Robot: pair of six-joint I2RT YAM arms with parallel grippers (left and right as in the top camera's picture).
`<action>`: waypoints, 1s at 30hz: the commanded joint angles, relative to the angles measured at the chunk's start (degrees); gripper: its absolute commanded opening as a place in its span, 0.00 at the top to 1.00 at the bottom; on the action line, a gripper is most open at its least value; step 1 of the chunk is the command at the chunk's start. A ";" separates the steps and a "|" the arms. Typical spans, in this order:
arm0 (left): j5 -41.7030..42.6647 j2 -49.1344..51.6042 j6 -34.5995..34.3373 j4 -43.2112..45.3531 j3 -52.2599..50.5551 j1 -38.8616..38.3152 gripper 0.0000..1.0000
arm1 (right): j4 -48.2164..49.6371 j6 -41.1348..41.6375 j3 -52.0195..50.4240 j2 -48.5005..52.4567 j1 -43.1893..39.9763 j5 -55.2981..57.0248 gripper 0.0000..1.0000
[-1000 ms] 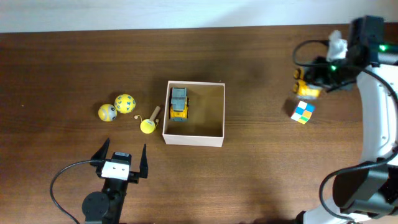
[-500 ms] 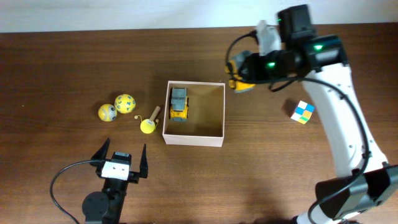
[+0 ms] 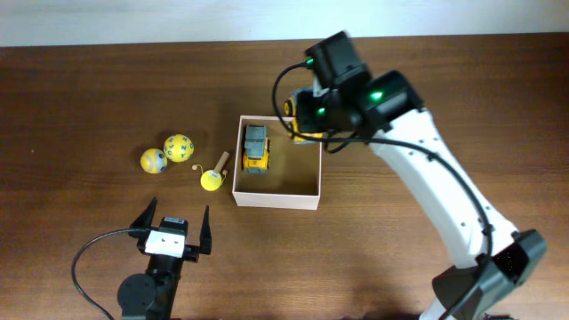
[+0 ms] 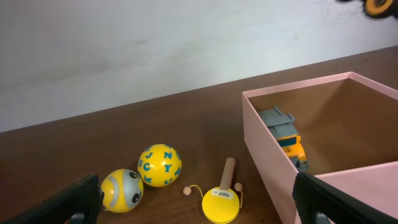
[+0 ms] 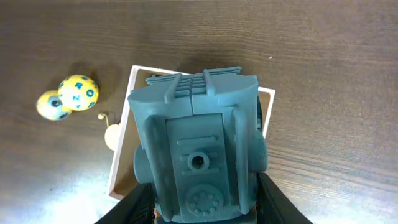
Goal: Pack container
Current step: 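Carry the held truck left over the pink box, then lower the truck into the box beside the first truck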
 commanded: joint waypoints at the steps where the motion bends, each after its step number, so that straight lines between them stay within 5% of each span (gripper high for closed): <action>1: -0.22 -0.35 0.72 0.09 -0.44 0.20 0.01 | 0.55 8.24 1.27 3.23 2.64 7.89 0.62; 8: -0.22 -0.35 0.72 0.09 -0.44 0.20 0.01 | 0.92 14.99 1.27 9.97 4.87 10.51 0.62; 30: -0.22 -0.35 0.72 0.09 -0.44 0.20 0.01 | -0.11 18.01 1.16 14.56 4.85 14.49 0.63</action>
